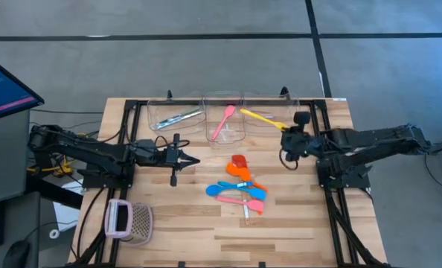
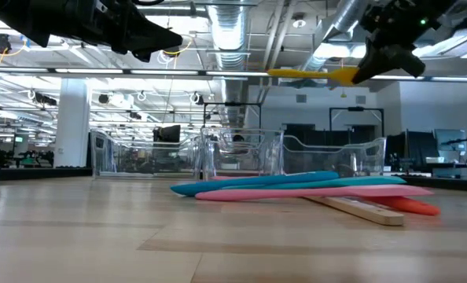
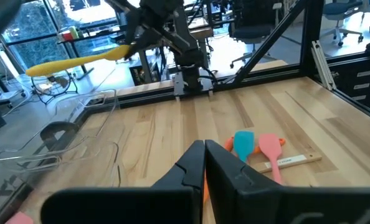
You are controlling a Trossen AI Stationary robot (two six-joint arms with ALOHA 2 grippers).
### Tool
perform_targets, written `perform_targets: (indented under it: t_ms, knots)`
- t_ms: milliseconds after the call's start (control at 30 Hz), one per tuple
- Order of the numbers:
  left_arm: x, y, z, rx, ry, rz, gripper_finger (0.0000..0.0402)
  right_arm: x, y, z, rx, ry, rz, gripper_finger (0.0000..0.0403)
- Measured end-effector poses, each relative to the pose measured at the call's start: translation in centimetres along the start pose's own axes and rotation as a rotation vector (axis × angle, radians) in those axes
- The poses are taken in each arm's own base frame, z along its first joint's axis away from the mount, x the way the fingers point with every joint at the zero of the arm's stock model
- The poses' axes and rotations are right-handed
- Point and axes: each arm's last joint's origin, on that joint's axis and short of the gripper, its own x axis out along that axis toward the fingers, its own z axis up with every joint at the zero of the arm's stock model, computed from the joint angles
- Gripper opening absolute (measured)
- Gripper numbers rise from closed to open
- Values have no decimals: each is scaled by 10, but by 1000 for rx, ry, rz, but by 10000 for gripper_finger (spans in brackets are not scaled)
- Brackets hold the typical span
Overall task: Pick & Place Kitchen Items
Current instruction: Put the yellow serving spoon into the right transparent bin
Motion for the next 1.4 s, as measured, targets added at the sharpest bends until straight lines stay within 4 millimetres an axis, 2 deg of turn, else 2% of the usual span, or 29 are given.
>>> perform_targets:
  t_ms: [133,367,600,867,1400]
  knots:
    - [0,0,0,2,0,0,2,4,-15,-5,-14,61,55,9]
    - [0,0,0,2,1,-1,2,23,-29,-18,-63,168,115,9]
    - [0,0,0,2,0,-4,2,57,-38,-29,-92,342,150,9]
    - [0,0,0,2,0,-3,2,102,-35,-39,-134,510,210,9]
    - [0,0,0,3,4,0,2,150,-42,-28,-120,588,290,17]
